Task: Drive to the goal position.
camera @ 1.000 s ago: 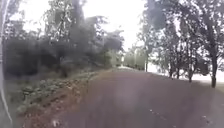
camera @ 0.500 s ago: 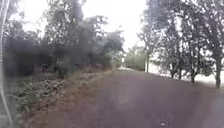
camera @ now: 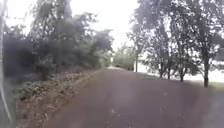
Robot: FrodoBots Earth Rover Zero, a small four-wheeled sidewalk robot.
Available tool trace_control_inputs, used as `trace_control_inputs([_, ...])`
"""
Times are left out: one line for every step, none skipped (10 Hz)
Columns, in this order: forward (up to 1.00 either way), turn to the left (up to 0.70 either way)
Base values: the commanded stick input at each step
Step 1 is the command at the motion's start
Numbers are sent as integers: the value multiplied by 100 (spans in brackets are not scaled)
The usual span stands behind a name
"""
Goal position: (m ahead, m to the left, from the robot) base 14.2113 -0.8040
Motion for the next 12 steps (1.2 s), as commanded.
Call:
trace_control_inputs([70,-1])
trace_control_inputs([70,0])
trace_control_inputs([70,0])
trace_control_inputs([70,0])
trace_control_inputs([70,0])
trace_control_inputs([70,0])
trace_control_inputs([70,0])
trace_control_inputs([70,0])
trace_control_inputs([70,0])
trace_control_inputs([70,0])
trace_control_inputs([70,0])
trace_control_inputs([70,0])
